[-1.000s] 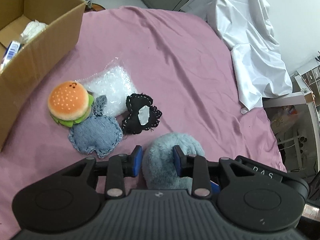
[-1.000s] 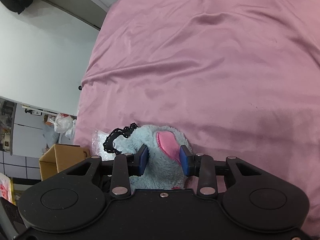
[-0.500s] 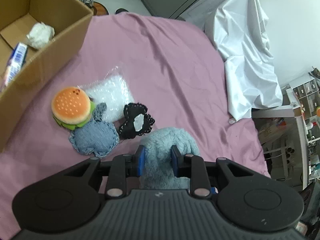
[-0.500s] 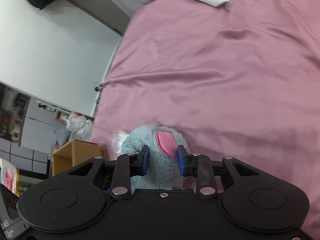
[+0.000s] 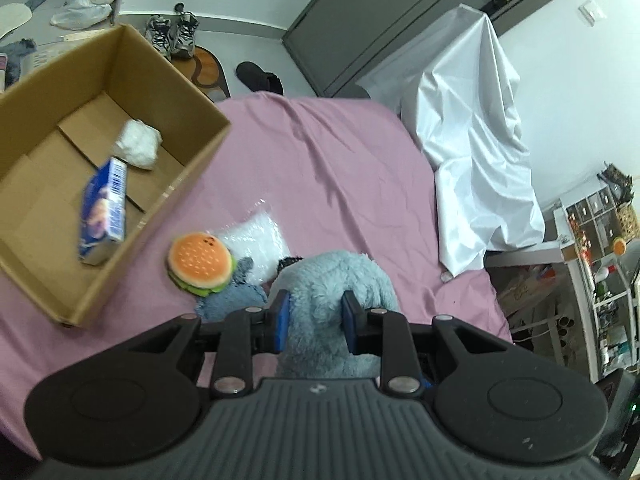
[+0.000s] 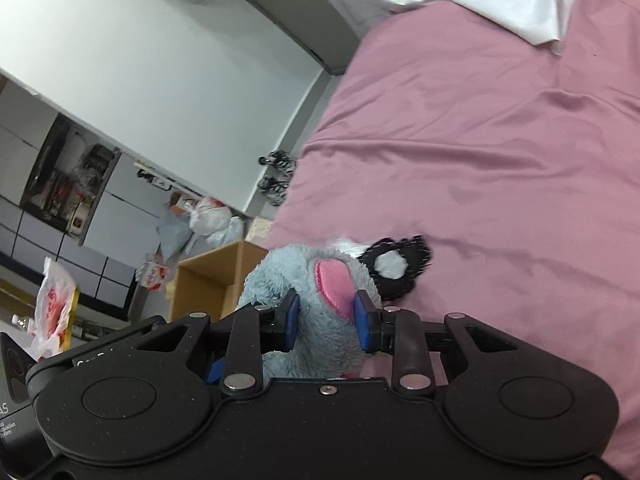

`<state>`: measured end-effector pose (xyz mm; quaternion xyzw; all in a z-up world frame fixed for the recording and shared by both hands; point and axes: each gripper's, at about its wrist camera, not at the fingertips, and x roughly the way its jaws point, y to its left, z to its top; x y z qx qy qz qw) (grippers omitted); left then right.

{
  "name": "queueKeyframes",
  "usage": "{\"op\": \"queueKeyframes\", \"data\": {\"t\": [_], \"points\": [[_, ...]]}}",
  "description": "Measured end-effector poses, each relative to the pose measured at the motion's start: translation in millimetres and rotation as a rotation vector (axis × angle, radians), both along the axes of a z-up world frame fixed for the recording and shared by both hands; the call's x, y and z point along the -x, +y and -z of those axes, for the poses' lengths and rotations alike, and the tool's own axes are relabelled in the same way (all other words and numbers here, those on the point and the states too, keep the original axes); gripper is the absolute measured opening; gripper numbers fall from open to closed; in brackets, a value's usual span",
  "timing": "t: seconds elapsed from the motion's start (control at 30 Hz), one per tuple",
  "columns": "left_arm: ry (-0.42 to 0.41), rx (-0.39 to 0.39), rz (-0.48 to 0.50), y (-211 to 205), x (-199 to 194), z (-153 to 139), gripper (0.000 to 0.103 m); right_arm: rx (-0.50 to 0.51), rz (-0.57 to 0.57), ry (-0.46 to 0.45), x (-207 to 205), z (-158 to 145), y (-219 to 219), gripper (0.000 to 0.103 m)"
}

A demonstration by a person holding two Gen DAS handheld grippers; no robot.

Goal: Organize soft objects

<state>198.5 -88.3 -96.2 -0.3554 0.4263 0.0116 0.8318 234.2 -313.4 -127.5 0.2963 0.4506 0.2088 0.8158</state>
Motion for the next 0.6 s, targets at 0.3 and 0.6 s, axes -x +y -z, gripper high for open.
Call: {"op": "queueKeyframes", "data": {"t": [0.3, 0.6], "points": [[-0.036, -0.007, -0.033, 29, 16, -20, 0.026, 0.004, -0.036, -0.044, 11, -19, 33, 0.028], [-0.069, -0.009, -0.080, 68, 32, -34, 0.026, -0.027, -0.084, -0.056, 16, -30, 69, 0.028]]}}
